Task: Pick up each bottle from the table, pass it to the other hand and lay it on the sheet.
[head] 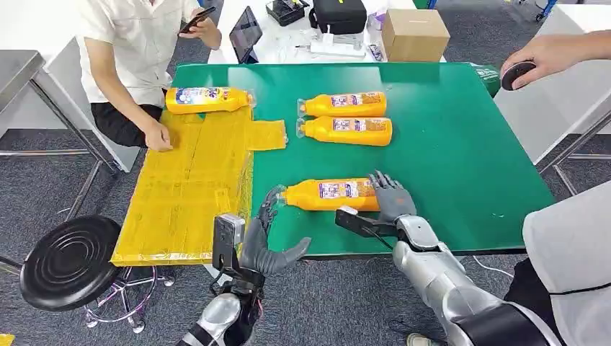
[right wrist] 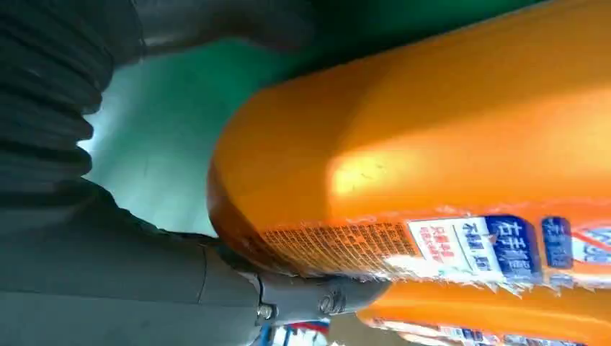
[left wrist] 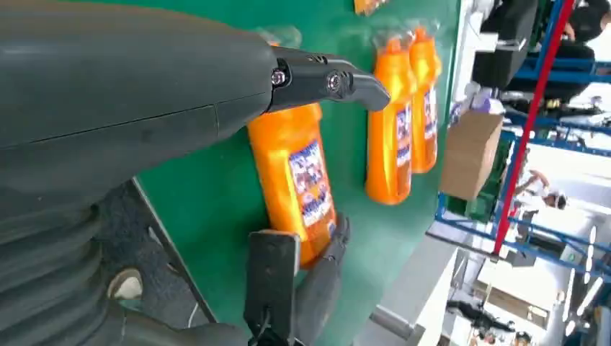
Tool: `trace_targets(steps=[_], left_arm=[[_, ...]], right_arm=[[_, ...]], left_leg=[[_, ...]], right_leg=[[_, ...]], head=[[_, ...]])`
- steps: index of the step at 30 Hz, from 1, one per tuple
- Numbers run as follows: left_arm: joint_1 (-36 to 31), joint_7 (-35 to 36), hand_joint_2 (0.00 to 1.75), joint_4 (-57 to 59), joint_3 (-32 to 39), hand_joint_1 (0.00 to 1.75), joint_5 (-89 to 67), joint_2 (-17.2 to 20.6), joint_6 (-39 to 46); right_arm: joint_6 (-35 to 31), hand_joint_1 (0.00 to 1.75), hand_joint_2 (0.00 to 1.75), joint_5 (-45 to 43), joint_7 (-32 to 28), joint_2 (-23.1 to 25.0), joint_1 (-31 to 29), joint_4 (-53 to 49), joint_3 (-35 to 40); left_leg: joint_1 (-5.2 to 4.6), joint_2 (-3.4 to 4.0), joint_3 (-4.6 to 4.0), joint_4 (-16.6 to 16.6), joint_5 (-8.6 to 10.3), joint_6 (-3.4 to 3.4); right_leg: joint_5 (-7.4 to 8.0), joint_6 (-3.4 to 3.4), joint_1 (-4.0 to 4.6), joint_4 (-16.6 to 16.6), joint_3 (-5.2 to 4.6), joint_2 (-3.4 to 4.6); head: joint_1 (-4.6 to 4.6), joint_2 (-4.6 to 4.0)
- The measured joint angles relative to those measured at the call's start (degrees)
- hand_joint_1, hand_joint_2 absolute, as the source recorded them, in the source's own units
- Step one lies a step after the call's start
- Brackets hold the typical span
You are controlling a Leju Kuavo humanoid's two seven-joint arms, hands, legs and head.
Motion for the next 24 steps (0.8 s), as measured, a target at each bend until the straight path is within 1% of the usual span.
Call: trace_targets(steps=[2, 3, 5, 6, 7, 9, 10, 17, 24], left_arm=[[-0.32, -0.13, 1.75, 0.31, -0.24, 0.0, 0.51, -0.02, -0.02], [-0.41, -0.33, 1.75, 0.46, -0.31, 0.0, 0.83, -0.05, 0.0], [-0.64, -0.63, 1.75, 0.81, -0.33, 0.0, 1.07, -0.05, 0.0], [-0.79, -0.76, 1.75, 0.96, -0.37, 0.0, 1.25, -0.15, 0.0], [-0.94, -0.87, 1.75, 1.11, -0.37, 0.0, 1.49, -0.22, 0.0], [-1.12, -1.03, 1.75, 1.38, -0.37, 0.0, 1.58, -0.37, 0.0], [-1.15, -1.07, 1.75, 1.46, -0.37, 0.0, 1.64, -0.39, 0.0], [-1.24, -1.46, 1.75, 1.99, -0.35, 0.0, 2.32, -0.5, 0.24], [-1.3, -1.92, 1.75, 2.4, -0.33, 0.0, 2.52, -0.5, 0.61]], right_arm=[[-1.21, 1.73, 1.75, -0.44, -2.26, 0.02, 0.28, 0.17, -0.59], [-2.15, 1.75, 1.75, -0.75, -3.24, 0.0, 0.51, 0.26, -0.9], [-3.09, 1.73, 1.75, -1.07, -4.01, 0.11, 0.82, 0.37, -1.47], [-3.19, 1.69, 1.75, -1.16, -4.16, 0.15, 0.87, 0.42, -1.71], [-3.2, 1.69, 1.75, -1.16, -4.27, 0.17, 0.9, 0.48, -1.9], [-3.26, 1.71, 1.75, -1.16, -4.36, 0.22, 0.94, 0.5, -2.06], [-3.3, 1.75, 1.75, -1.14, -4.36, 0.24, 0.99, 0.52, -2.08], [-3.2, 1.75, 1.75, -0.99, -3.98, 0.26, 1.2, 0.79, -2.58], [-2.98, 1.75, 1.75, -2.12, -4.93, 0.28, 1.78, 0.96, -3.39]], left_leg=[[0.0, 0.02, 0.04, 0.0, 0.01, 0.0], [0.0, 0.01, 0.04, 0.0, 0.01, 0.0], [0.01, 0.04, 0.04, 0.0, 0.0, -0.01], [0.01, 0.05, 0.05, 0.0, 0.0, -0.01], [0.03, 0.05, 0.05, 0.0, 0.0, -0.01], [0.05, 0.05, 0.05, 0.0, -0.01, -0.02], [0.05, 0.06, 0.05, 0.0, -0.01, -0.01], [0.05, 0.06, 0.09, 0.0, -0.01, -0.01], [0.05, 0.05, 0.13, 0.0, -0.01, -0.01]], right_leg=[[0.0, 0.0, 0.0, 0.0, 0.01, 0.01], [0.0, 0.0, 0.01, 0.0, 0.02, 0.01], [0.01, 0.0, 0.02, 0.0, 0.02, 0.01], [0.01, 0.0, 0.02, 0.0, 0.01, 0.02], [0.01, 0.0, 0.03, 0.0, 0.01, 0.02], [0.0, 0.0, 0.04, 0.0, 0.01, 0.02], [0.0, 0.0, 0.04, 0.0, -0.01, 0.03], [0.0, 0.0, 0.04, 0.0, 0.02, 0.02], [0.0, 0.0, 0.04, 0.0, 0.07, 0.03]], head=[[0.0, 0.0], [0.0, 0.0], [-0.02, 0.0], [-0.02, 0.0], [-0.02, 0.0], [-0.02, 0.0], [-0.02, 0.0], [-0.02, 0.0], [-0.02, 0.0]])
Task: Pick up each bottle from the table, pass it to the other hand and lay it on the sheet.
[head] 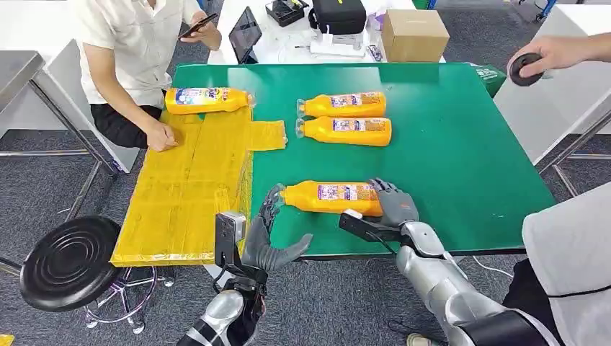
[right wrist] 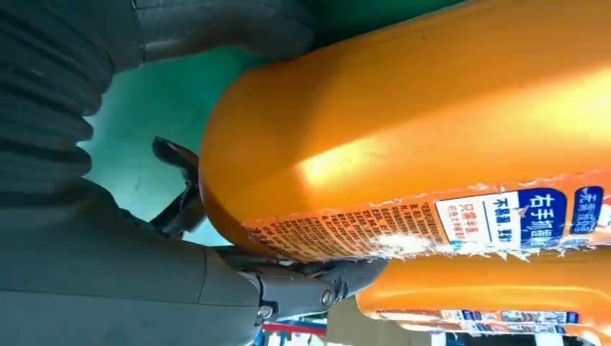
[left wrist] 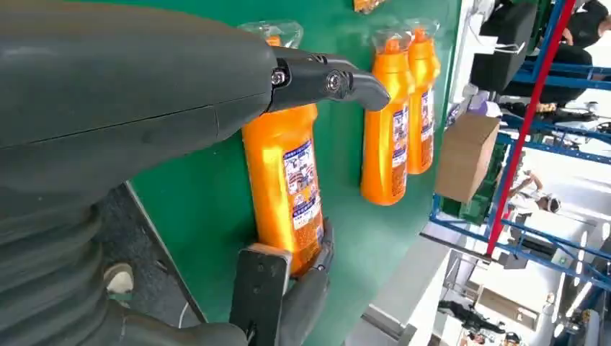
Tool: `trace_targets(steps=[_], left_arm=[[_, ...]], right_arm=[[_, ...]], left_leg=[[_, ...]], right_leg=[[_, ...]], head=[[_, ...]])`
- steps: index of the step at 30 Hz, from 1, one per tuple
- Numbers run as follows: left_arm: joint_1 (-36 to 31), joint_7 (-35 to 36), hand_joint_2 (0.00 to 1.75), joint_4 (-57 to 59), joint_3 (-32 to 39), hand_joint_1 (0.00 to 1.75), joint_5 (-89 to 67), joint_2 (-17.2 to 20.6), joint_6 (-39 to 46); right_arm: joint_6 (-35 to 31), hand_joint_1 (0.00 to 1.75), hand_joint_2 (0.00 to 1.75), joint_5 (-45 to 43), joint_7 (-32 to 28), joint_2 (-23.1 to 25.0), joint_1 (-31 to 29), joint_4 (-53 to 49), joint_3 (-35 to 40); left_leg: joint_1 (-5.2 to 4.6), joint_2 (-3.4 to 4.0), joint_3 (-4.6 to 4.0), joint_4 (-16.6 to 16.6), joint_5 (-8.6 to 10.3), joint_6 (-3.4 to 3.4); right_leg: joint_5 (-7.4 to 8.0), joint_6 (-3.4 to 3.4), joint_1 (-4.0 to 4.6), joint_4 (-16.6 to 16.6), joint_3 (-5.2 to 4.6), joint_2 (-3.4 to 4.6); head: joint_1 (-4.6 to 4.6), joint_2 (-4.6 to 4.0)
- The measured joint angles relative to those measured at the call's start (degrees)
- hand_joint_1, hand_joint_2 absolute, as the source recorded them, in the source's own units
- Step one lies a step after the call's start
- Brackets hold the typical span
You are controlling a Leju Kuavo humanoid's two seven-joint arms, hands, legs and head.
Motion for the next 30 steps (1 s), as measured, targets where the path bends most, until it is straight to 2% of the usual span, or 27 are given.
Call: trace_targets(steps=[7, 10, 15, 20, 26, 30], left_arm=[[0.01, -1.11, 1.75, 0.02, 0.02, 0.0, 0.9, 0.02, 1.4], [0.02, -1.24, 1.75, 0.0, 0.04, 0.0, 1.2, 0.04, 1.75], [0.11, -1.86, 1.75, 0.0, 0.04, 0.0, 2.14, 0.18, 2.1], [0.12, -2.89, 1.75, 0.0, 0.07, 0.0, 3.52, 0.24, 2.47], [0.12, -3.45, 1.75, -0.02, 0.15, 0.0, 4.28, 0.24, 2.97], [0.12, -4.18, 1.75, -0.02, 0.2, 0.0, 4.7, 0.24, 3.56]], right_arm=[[3.7, 1.75, 1.75, -15.63, -11.02, 1.47, 1.64, -0.02, -7.7], [5.05, 1.75, 1.75, -18.48, -13.03, 2.42, 2.06, -0.04, -11.05], [11.83, 1.75, 1.75, -27.43, -20.68, 4.13, 3.41, -0.94, -16.4], [17.42, 1.75, 1.75, -34.17, -25.71, 5.25, 5.3, -2.95, -18.99], [18.45, 1.75, 1.75, -36.61, -27.82, 5.99, 7.17, -4.88, -19.98], [19.98, 1.75, 1.75, -41.27, -28.92, 6.49, 8.39, -7.15, -20.13]], left_leg=[[0.0, 0.09, -0.02, -0.01, -0.01, 0.0], [0.01, 0.08, -0.02, -0.01, -0.01, 0.0], [0.01, 0.06, -0.07, -0.01, 0.0, 0.0], [0.01, -0.03, -0.24, -0.01, 0.01, 0.0], [-0.01, -0.06, -0.48, -0.01, 0.01, 0.0], [0.0, -0.05, -0.51, -0.01, 0.01, 0.0]], right_leg=[[0.0, 0.0, 0.0, 0.01, 0.01, 0.1], [0.0, 0.0, 0.01, 0.0, 0.01, 0.1], [0.0, 0.0, 0.01, 0.02, -0.01, 0.09], [0.0, 0.0, 0.0, 0.03, -0.11, 0.06], [0.0, 0.0, -0.01, 0.03, -0.33, 0.03], [0.0, 0.0, -0.01, 0.03, -0.38, 0.04]], head=[[0.02, 0.0], [0.02, 0.0], [0.0, 0.0], [0.02, 0.0], [0.0, 0.0], [0.0, 0.0]])
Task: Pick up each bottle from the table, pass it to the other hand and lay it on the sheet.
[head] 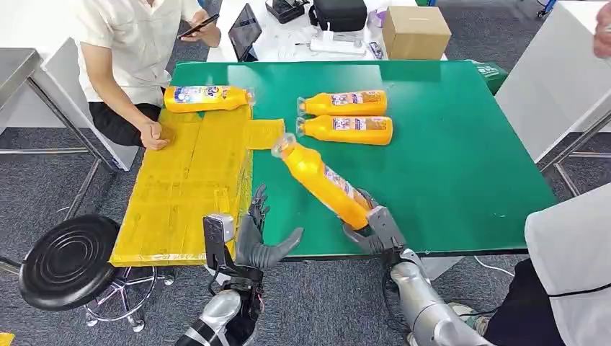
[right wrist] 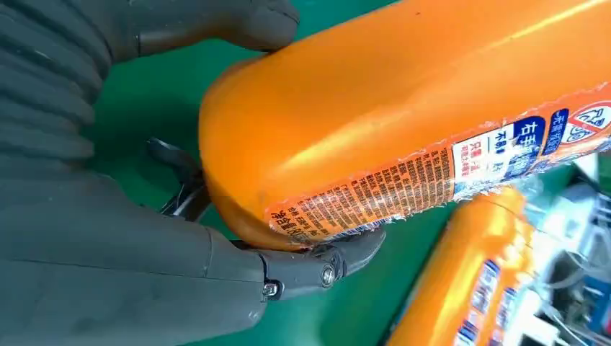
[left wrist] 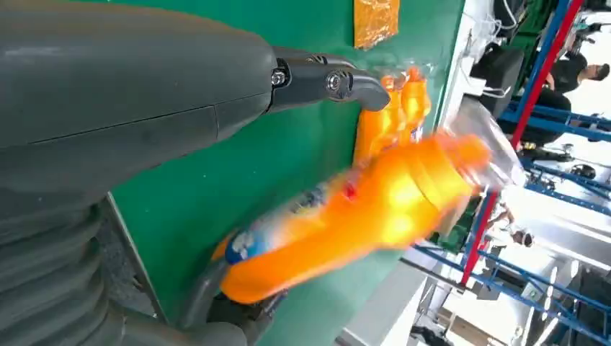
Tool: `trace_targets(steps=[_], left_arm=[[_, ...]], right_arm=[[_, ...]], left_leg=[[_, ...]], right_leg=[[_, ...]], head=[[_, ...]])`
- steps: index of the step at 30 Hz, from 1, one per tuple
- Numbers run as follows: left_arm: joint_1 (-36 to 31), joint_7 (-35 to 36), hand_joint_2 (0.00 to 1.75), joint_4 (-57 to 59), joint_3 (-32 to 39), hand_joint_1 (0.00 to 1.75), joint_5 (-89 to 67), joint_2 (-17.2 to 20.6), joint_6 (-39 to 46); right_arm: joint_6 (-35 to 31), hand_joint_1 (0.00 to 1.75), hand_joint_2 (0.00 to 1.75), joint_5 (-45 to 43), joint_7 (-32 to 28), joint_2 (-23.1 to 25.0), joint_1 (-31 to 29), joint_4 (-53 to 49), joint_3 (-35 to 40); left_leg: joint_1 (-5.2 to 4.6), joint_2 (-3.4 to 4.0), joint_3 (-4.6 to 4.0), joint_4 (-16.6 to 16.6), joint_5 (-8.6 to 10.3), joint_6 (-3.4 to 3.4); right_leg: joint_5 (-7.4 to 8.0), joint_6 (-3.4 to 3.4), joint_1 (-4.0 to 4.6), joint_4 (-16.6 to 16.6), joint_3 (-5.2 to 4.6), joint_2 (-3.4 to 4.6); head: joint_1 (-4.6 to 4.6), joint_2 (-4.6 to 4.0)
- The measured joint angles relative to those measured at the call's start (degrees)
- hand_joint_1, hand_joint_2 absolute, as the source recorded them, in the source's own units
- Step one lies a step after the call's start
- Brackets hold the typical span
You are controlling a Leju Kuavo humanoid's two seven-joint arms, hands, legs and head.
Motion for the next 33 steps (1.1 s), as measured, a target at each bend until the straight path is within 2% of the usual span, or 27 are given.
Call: trace_targets(steps=[6, 14, 19, 27, 33], left_arm=[[0.0, -0.22, 1.75, 0.0, 0.02, 0.0, 0.98, 0.02, 0.09], [0.23, -0.17, 1.75, -0.5, 2.12, 0.0, 7.94, 0.17, -2.3], [1.12, 0.37, 1.75, -2.14, 2.54, 0.0, 11.19, 0.44, -8.09], [2.15, 1.16, 1.75, -6.3, 2.58, 0.0, 13.14, 0.81, -13.47], [3.19, 0.28, 1.75, -8.52, 2.82, 0.0, 12.13, 1.31, -16.44]], right_arm=[[1.33, 1.75, 1.75, -2.96, -0.09, 0.76, 1.4, -3.64, 0.06], [5.59, 1.75, 1.75, -11.93, -0.15, 3.3, 6.43, -14.84, 3.78], [5.6, 1.75, 1.75, -10.4, 0.72, 3.5, 8.65, -19.93, 8.95], [7.47, 1.75, 1.75, -6.97, 1.31, 3.15, 8.99, -19.58, 18.32], [7.19, 1.75, 1.75, -7.6, 4.59, 3.26, 8.54, -18.68, 21.42]], left_leg=[[0.01, -0.01, -0.06, 0.0, 0.0, 0.0], [0.01, 0.0, -0.13, 0.0, 0.0, -0.01], [0.01, 0.06, -0.21, -0.01, 0.0, -0.01], [0.01, 0.01, -0.23, -0.01, 0.01, -0.01], [0.01, 0.01, -0.24, -0.01, 0.01, -0.01]], right_leg=[[0.0, 0.0, 0.01, 0.0, -0.05, -0.01], [0.0, 0.0, 0.01, 0.02, -0.16, -0.01], [0.0, 0.0, 0.0, 0.02, -0.24, 0.01], [0.0, 0.0, 0.0, 0.02, -0.27, -0.01], [0.0, 0.0, 0.0, 0.02, -0.27, -0.01]], head=[[0.0, 0.0], [0.0, 0.0], [0.02, 0.0], [0.02, 0.0], [0.0, 0.0]])
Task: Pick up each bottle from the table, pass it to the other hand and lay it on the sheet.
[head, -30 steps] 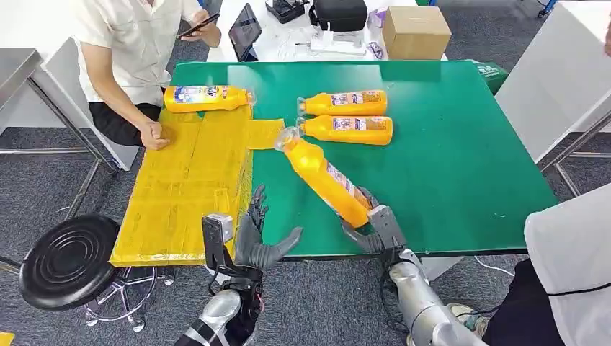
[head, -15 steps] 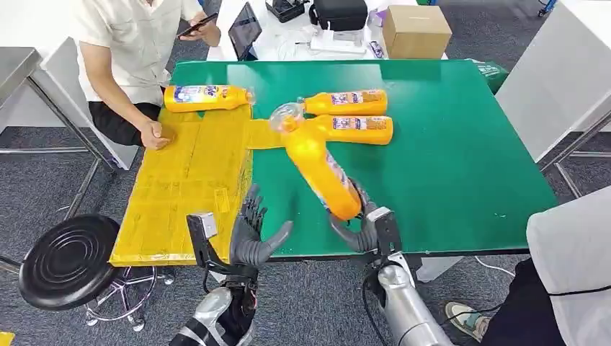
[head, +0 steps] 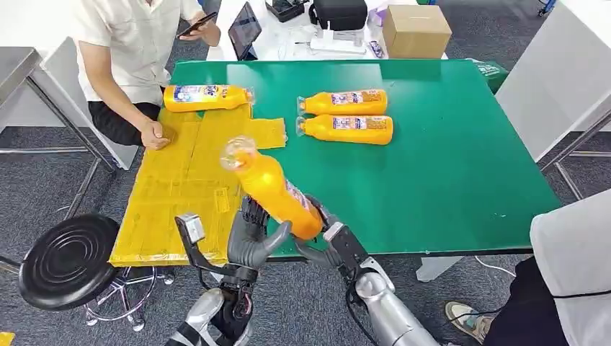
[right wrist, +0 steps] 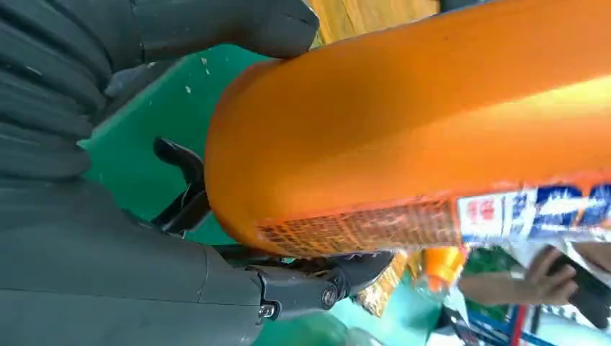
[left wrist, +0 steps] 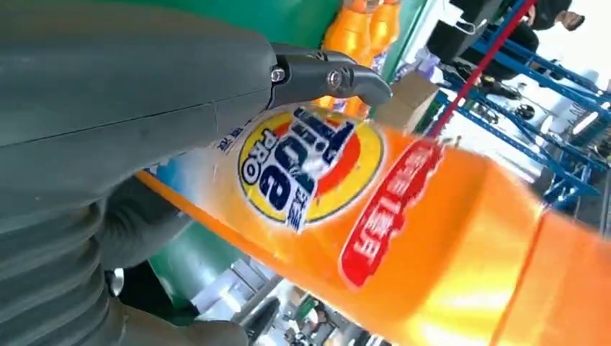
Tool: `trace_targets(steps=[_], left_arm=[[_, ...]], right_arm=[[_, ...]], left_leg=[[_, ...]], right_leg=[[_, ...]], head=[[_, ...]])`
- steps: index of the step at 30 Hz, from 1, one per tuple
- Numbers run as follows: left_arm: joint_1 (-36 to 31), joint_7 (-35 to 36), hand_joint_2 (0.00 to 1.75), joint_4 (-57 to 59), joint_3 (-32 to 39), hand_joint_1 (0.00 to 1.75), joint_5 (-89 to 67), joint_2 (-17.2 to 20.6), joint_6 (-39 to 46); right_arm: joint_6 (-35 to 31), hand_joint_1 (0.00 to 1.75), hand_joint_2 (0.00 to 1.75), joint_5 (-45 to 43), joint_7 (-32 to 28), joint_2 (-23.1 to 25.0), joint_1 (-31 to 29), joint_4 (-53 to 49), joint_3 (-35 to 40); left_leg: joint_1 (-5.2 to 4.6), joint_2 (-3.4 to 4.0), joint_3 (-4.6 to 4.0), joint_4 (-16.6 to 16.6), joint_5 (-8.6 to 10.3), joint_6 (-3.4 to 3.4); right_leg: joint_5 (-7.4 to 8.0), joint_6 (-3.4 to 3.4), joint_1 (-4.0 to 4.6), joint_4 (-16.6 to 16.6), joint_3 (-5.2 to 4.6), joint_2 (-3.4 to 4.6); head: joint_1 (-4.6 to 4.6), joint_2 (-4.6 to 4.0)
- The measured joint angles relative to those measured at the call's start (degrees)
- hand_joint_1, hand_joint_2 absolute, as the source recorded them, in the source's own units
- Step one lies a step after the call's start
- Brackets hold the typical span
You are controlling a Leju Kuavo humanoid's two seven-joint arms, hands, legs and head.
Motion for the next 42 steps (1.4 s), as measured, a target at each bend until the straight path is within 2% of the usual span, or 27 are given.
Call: trace_targets(steps=[9, 14, 26, 32, 35, 42], left_arm=[[0.51, -0.83, 1.75, -1.9, 0.02, 0.0, -0.4, 0.41, -3.84], [0.32, -0.92, 1.75, -1.97, 0.33, 0.0, 0.3, 0.39, -5.62], [-0.61, -0.33, 1.75, -0.96, 0.44, 0.0, -1.64, 0.35, -2.58], [-1.05, -6.82, 1.75, -0.48, -1.21, 0.0, -16.71, 0.06, 8.56], [-1.14, -9.77, 1.75, 0.04, -2.93, 0.0, -22.65, 0.06, 11.92], [-1.21, -13.59, 1.75, 1.18, -4.96, 0.0, -29.25, 0.09, 16.22]], right_arm=[[-0.87, 1.75, 1.75, 0.0, 1.11, 0.63, -0.85, 1.68, 1.99], [-0.33, 1.75, 1.75, 1.73, -0.4, 0.61, -0.96, 2.03, 3.8], [-0.61, 1.75, 1.75, 1.71, 0.11, 0.7, -0.96, 2.01, 5.97], [-1.27, 1.75, 1.75, 0.46, 2.71, 0.46, -0.64, 0.0, 6.1], [-1.59, 1.75, 1.75, 0.59, 3.28, -0.04, -0.57, -1.77, 6.64], [2.12, 1.75, 1.75, -3.93, 5.2, -0.78, 0.08, -5.26, 6.86]], left_leg=[[0.0, 0.0, -0.01, 0.0, 0.0, 0.0], [0.0, 0.0, -0.01, 0.0, 0.0, 0.0], [0.0, 0.0, -0.01, 0.0, 0.0, 0.0], [0.0, 0.0, -0.01, 0.0, 0.0, 0.0], [0.0, 0.03, -0.01, 0.0, 0.0, 0.0], [0.0, 0.02, -0.02, 0.0, 0.0, 0.0]], right_leg=[[0.0, 0.0, 0.0, 0.0, 0.0, 0.0], [0.0, 0.0, 0.0, 0.0, -0.01, 0.0], [0.0, 0.0, 0.0, 0.0, -0.01, 0.0], [0.0, 0.0, 0.0, 0.0, -0.04, 0.0], [0.0, 0.0, 0.0, 0.0, -0.05, 0.0], [0.0, 0.0, 0.0, 0.0, -0.05, 0.01]], head=[[0.02, 0.0], [0.0, 0.0], [0.02, 0.0], [0.02, 0.0], [0.02, 0.0], [0.02, 0.0]])
